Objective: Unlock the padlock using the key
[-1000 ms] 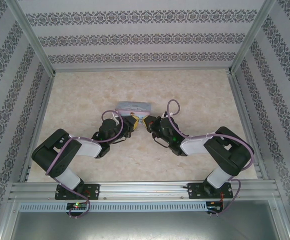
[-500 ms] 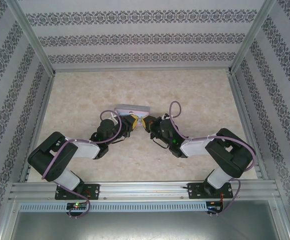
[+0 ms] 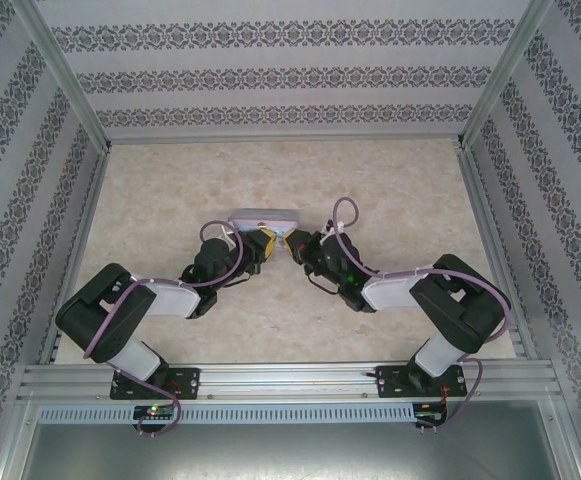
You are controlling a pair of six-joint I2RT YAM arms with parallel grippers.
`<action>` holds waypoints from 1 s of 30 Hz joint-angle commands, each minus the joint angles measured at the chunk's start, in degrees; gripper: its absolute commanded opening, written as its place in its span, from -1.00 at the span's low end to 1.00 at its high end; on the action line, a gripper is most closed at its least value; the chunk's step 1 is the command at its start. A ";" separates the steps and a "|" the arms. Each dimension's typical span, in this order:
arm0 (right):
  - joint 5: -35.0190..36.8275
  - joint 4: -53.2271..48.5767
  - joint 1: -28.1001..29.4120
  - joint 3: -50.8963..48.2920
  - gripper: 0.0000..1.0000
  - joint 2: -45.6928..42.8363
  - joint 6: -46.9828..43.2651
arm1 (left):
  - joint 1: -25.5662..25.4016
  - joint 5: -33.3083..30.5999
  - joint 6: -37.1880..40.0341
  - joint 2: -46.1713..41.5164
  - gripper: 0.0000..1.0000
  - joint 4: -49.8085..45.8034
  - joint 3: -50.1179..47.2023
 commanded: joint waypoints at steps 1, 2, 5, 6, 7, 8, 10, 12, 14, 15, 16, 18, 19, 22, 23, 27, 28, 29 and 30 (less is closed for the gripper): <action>-6.35 0.91 0.37 2.56 -1.00 1.13 -11.72 | -3.13 10.11 -1.29 -1.05 -1.00 12.15 0.91; -6.49 0.67 0.35 2.74 -1.00 0.70 -13.57 | -3.18 10.13 -1.33 -1.06 -1.00 12.21 0.86; -6.90 0.56 0.38 2.96 -1.00 0.18 -17.58 | -3.13 10.14 -1.59 -0.97 -1.00 12.39 0.76; -6.95 0.31 0.36 2.97 -1.00 0.05 -18.70 | -3.13 10.22 -1.66 -0.99 -1.00 12.41 0.75; -6.78 0.08 0.34 2.92 -1.00 -0.02 -19.44 | -3.13 10.28 -1.69 -1.01 -1.00 12.33 0.74; -6.78 0.37 0.33 2.80 -1.00 0.02 -20.27 | -3.18 10.33 -1.77 -0.97 -1.00 12.32 0.71; -6.80 0.51 0.22 2.72 -1.00 0.28 -20.95 | -3.14 10.55 -1.86 -0.99 -1.00 12.24 0.78; -6.65 1.02 0.25 2.47 -1.00 0.65 -20.97 | -3.13 10.55 -1.86 -1.01 -1.00 11.98 0.89; -6.78 1.83 0.17 2.35 -1.00 1.17 -20.98 | -3.15 10.53 -1.85 -1.02 -1.00 11.97 0.98; -6.97 2.36 0.09 2.35 -1.00 1.37 -21.04 | -3.13 10.54 -1.86 -0.97 -1.00 11.89 1.02; -7.19 3.14 0.14 2.26 -1.00 1.52 -20.94 | -3.12 10.54 -1.82 -1.04 -1.00 11.90 0.95; -7.31 3.63 0.16 2.35 -1.00 1.62 -20.49 | -3.13 10.50 -1.74 -1.07 -1.00 11.79 0.94; -7.45 3.80 0.14 2.40 -1.00 1.72 -19.99 | -3.13 10.52 -1.71 -1.07 -1.00 11.71 1.04; -7.65 4.69 0.19 2.40 -1.00 1.95 -18.09 | -3.13 10.66 -1.55 -1.14 -1.00 11.47 1.23; -7.57 5.02 0.21 2.28 -1.00 2.12 -16.95 | -3.13 10.62 -1.46 -1.15 -1.00 11.28 1.25; -7.49 7.64 0.21 1.48 -1.00 3.32 -10.63 | -3.13 10.67 -1.42 -1.11 -1.00 11.19 1.32; -7.51 7.76 0.24 1.39 -1.00 3.72 -8.23 | -3.13 10.61 -1.42 -1.14 -1.00 11.14 1.42; -7.59 8.29 0.29 1.30 -1.00 4.18 -6.33 | -3.13 10.71 -1.29 -1.11 -1.00 11.10 1.37; -7.66 8.40 0.33 1.21 -1.00 4.55 -4.77 | -3.14 10.73 -1.33 -1.10 -1.00 11.19 1.34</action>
